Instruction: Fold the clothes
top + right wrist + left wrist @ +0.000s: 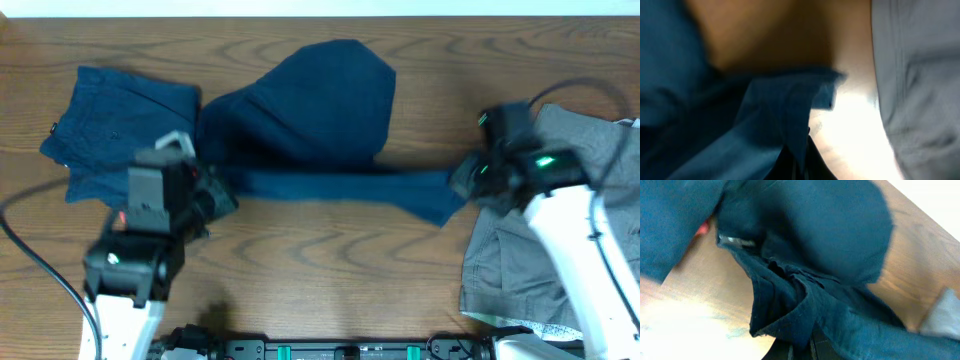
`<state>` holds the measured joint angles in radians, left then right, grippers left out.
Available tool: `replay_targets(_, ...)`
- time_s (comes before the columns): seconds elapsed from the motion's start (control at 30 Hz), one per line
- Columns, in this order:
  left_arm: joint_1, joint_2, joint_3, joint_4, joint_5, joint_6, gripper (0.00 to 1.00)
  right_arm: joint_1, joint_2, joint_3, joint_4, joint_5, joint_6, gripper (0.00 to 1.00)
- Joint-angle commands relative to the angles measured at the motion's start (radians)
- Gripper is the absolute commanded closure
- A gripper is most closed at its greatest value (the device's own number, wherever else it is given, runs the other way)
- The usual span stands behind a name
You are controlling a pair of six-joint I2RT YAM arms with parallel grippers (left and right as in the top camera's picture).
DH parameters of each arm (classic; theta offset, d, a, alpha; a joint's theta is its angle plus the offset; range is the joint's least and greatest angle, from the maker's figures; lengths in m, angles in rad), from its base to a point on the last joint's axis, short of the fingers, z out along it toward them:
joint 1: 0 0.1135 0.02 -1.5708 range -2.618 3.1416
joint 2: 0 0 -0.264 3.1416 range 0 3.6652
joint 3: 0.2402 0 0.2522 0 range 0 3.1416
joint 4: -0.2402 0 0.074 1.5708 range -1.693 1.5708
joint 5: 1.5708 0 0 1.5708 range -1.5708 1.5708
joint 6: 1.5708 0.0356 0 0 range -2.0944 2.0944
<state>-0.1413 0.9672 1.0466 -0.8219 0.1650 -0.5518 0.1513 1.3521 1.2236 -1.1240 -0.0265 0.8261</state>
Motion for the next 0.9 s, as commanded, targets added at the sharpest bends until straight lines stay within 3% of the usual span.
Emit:
replay_targets(0.0, 0.008, 0.076, 0.191, -0.035, 0.034, 0.113, 0.94, -0.058, -0.006, 0.189, -0.06, 0.131, -0.189, 0.99)
replay_targets(0.2, 0.008, 0.21, 0.558, -0.147, 0.063, 0.19, 0.94, -0.112, -0.006, 0.551, -0.158, 0.132, -0.326, 0.99)
replay_targets(0.47, 0.034, 0.261, 0.922, -0.186, 0.058, 0.253, 0.94, -0.194, -0.006, 0.858, -0.171, 0.161, -0.409, 0.99)
replay_targets(0.63, 0.074, 0.261, 0.991, -0.183, 0.055, 0.253, 0.94, -0.236, -0.006, 0.965, -0.145, 0.184, -0.443, 0.99)
replay_targets(0.87, 0.074, 0.362, 0.986, -0.19, 0.056, 0.253, 0.94, -0.236, 0.049, 0.969, -0.137, 0.183, -0.469, 0.99)
